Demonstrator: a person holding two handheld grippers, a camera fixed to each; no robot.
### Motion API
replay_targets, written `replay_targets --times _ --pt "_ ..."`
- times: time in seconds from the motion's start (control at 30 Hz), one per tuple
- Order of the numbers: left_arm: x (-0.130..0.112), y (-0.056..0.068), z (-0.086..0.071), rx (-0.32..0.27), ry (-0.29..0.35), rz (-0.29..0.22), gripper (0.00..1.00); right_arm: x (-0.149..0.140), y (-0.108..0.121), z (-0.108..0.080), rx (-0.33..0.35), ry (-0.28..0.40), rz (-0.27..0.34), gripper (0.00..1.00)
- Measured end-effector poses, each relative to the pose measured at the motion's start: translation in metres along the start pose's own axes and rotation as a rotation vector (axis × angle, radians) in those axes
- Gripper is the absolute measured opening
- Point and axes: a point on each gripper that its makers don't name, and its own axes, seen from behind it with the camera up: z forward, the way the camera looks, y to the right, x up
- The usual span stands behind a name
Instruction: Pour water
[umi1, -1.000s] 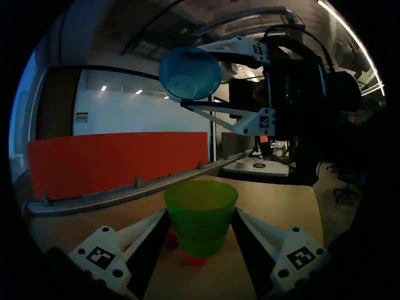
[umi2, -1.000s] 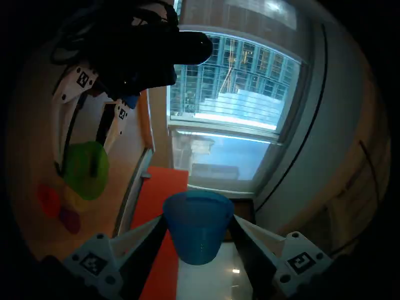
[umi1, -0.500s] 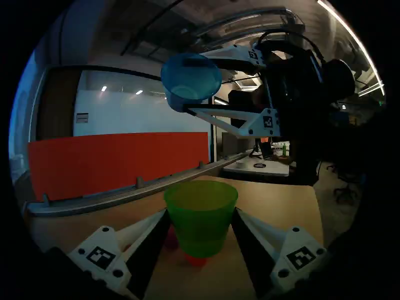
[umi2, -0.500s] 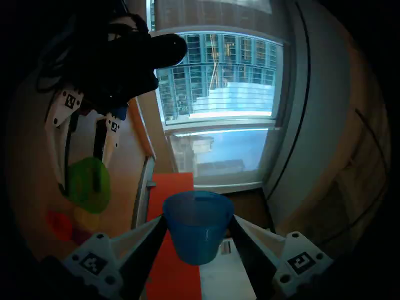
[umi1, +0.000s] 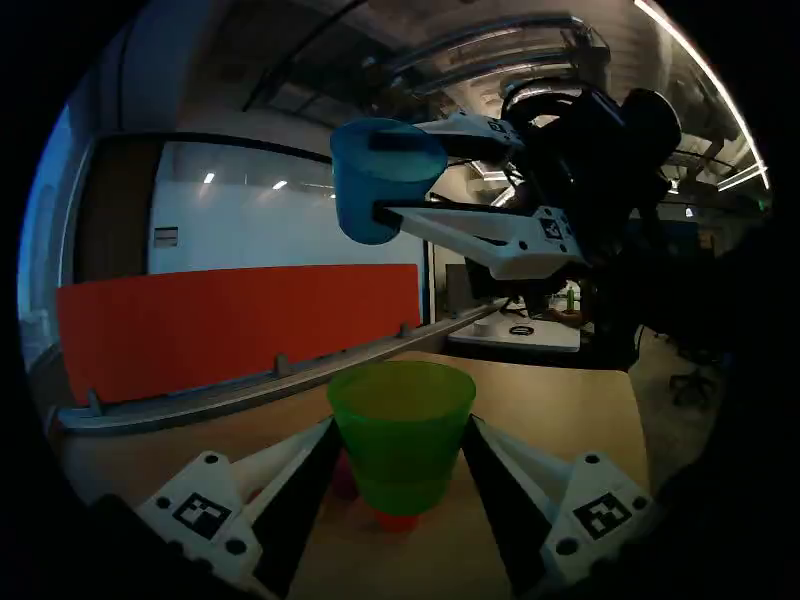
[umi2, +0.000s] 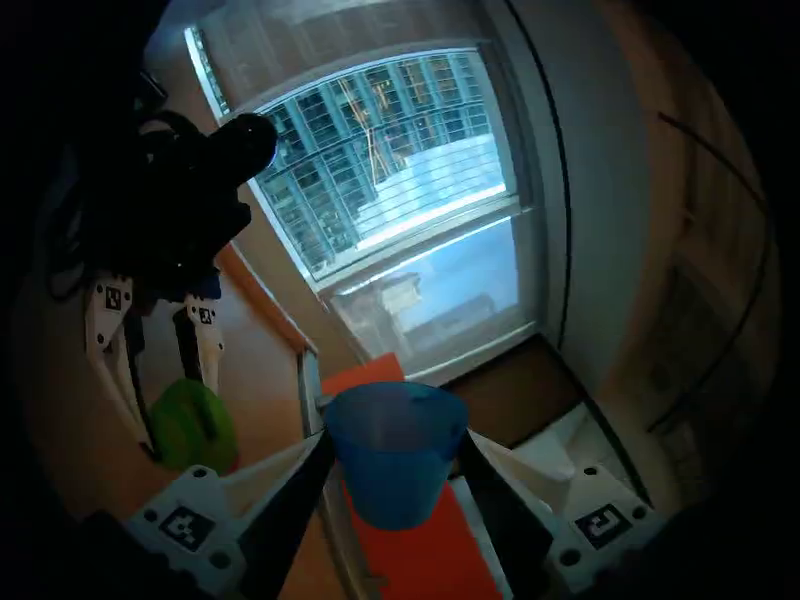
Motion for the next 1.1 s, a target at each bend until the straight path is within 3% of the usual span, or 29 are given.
replay_targets --times 0.17,1.1 --pt "0.001 0.000 0.000 0.001 -0.001 0.004 0.81 -0.001 -0.003 -0.002 -0.007 0.004 0.098 0.88" --pt "0.005 -0.003 -0.003 0.017 0.000 0.016 0.81 0.015 -0.011 -0.016 0.030 0.055 0.862 0.88"
